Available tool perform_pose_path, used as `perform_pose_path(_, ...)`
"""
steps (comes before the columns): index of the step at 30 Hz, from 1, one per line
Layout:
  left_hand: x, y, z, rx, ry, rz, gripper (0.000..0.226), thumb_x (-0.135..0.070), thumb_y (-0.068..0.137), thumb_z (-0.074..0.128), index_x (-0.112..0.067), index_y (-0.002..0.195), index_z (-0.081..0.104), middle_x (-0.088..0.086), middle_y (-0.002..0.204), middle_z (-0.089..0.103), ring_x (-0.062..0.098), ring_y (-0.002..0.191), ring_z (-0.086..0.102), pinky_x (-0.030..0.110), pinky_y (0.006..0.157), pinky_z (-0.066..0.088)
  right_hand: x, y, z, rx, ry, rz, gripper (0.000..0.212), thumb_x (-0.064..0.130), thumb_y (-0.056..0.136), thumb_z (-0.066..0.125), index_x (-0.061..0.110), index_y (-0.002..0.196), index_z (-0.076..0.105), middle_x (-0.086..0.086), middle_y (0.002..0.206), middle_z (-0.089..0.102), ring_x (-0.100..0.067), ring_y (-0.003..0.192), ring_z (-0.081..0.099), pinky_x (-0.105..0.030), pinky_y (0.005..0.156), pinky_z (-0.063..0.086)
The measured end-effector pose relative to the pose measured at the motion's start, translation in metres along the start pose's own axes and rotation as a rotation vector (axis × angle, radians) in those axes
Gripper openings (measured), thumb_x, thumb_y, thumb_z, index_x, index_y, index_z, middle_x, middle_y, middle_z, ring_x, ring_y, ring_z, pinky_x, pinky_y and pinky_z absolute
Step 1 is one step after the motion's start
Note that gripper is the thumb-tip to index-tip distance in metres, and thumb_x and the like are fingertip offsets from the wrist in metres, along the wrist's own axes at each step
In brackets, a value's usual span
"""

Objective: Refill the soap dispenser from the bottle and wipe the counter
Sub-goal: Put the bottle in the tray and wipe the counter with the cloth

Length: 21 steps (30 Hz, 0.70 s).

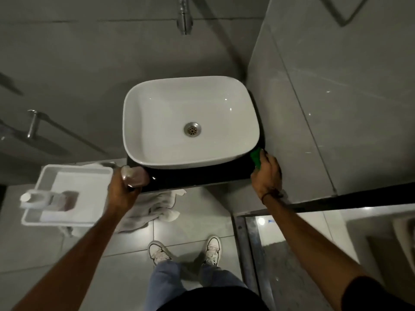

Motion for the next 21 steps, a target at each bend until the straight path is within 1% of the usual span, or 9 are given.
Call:
perform_pose_path(2, 0.006, 0.007, 0.001, -0.01, 0.069, 0.004, 0.059, -0.008, 0.072, 0.084, -0.021, 0.12, 0.053, 0.012, 0.115, 0.069, 0.036, 0.101, 0.066, 0.036, 0.079, 0.048, 0.005, 0.009, 0.019, 0.095, -0.176, -0.098, 0.067, -0.002, 0.09, 0.054, 0.009, 0.154, 0.037, -0.011, 0.158, 0.038, -0.032, 0.144, 0.035, -0.038, 0.116, 0.035)
perform_pose_path(4, 0.01, 0.015, 0.003, 0.033, 0.092, -0.017, 0.054, -0.008, 0.073, 0.084, -0.019, 0.116, 0.055, 0.014, 0.115, 0.069, 0.041, 0.105, 0.067, 0.043, 0.084, 0.055, 0.006, 0.006, 0.047, 0.219, -0.361, -0.165, 0.061, 0.0, 0.099, 0.042, 0.012, 0.157, 0.029, -0.006, 0.165, 0.026, -0.028, 0.153, 0.018, -0.038, 0.121, 0.024)
perform_pose_path(6, 0.012, 0.02, 0.006, 0.095, 0.021, -0.053, 0.047, -0.01, 0.073, 0.085, -0.02, 0.109, 0.057, 0.012, 0.112, 0.071, 0.038, 0.103, 0.069, 0.05, 0.088, 0.058, 0.009, -0.005, 0.065, 0.26, -0.433, -0.155, 0.066, 0.0, 0.098, 0.043, 0.012, 0.159, 0.02, -0.004, 0.167, 0.017, -0.028, 0.156, 0.005, -0.044, 0.124, 0.017)
perform_pose_path(9, 0.011, 0.022, -0.001, 0.106, -0.011, 0.001, 0.047, -0.017, 0.072, 0.088, -0.015, 0.111, 0.062, 0.01, 0.106, 0.073, 0.033, 0.098, 0.071, 0.049, 0.088, 0.059, 0.023, -0.03, 0.079, 0.242, -0.349, -0.076, 0.081, -0.006, 0.09, 0.048, 0.009, 0.161, 0.01, -0.008, 0.169, 0.007, -0.031, 0.156, 0.0, -0.048, 0.125, 0.012)
perform_pose_path(12, 0.015, 0.018, -0.026, 0.028, -0.002, 0.011, 0.049, -0.017, 0.071, 0.089, -0.016, 0.113, 0.064, 0.011, 0.109, 0.073, 0.034, 0.1, 0.07, 0.048, 0.088, 0.059, 0.048, -0.063, 0.099, 0.262, -0.288, -0.067, 0.085, -0.005, 0.088, 0.048, 0.009, 0.161, 0.007, -0.011, 0.169, 0.001, -0.03, 0.156, -0.003, -0.048, 0.126, 0.009)
perform_pose_path(14, 0.02, 0.017, -0.046, -0.001, -0.009, 0.035, 0.053, -0.017, 0.071, 0.088, -0.021, 0.117, 0.063, 0.007, 0.11, 0.073, 0.031, 0.101, 0.069, 0.043, 0.087, 0.057, 0.076, -0.085, 0.117, 0.271, -0.258, -0.104, 0.086, -0.006, 0.088, 0.046, 0.01, 0.161, 0.005, -0.01, 0.17, -0.002, -0.03, 0.156, -0.006, -0.048, 0.126, 0.007)
perform_pose_path(16, 0.028, 0.019, -0.067, -0.008, -0.03, 0.049, 0.058, -0.015, 0.069, 0.09, -0.023, 0.12, 0.064, 0.004, 0.115, 0.073, 0.025, 0.105, 0.069, 0.038, 0.089, 0.055, 0.111, -0.106, 0.139, 0.297, -0.219, -0.156, 0.086, -0.008, 0.087, 0.042, 0.01, 0.161, 0.003, -0.009, 0.17, -0.003, -0.029, 0.156, -0.008, -0.048, 0.126, 0.004)
perform_pose_path(18, 0.038, 0.022, -0.087, 0.0, -0.021, 0.042, 0.056, -0.019, 0.069, 0.09, -0.021, 0.119, 0.066, 0.001, 0.115, 0.074, 0.021, 0.105, 0.069, 0.033, 0.089, 0.053, 0.152, -0.125, 0.162, 0.336, -0.179, -0.209, 0.087, -0.007, 0.085, 0.041, 0.009, 0.161, 0.002, -0.009, 0.17, -0.005, -0.03, 0.156, -0.009, -0.049, 0.126, 0.002)
perform_pose_path(21, 0.051, 0.025, -0.111, 0.021, -0.019, 0.029, 0.048, -0.026, 0.072, 0.089, -0.019, 0.114, 0.069, -0.006, 0.11, 0.075, 0.012, 0.104, 0.069, 0.028, 0.088, 0.053, 0.216, -0.15, 0.193, 0.391, -0.134, -0.255, 0.089, 0.002, 0.085, 0.049, 0.008, 0.16, 0.003, -0.012, 0.169, -0.004, -0.033, 0.155, -0.008, -0.051, 0.126, -0.002)
Point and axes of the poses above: each hand's wrist, its own y-axis towards the middle knuckle, its own z-axis out of the palm, x = y × z, the point moved 6 cm from there along y, towards the middle knuckle
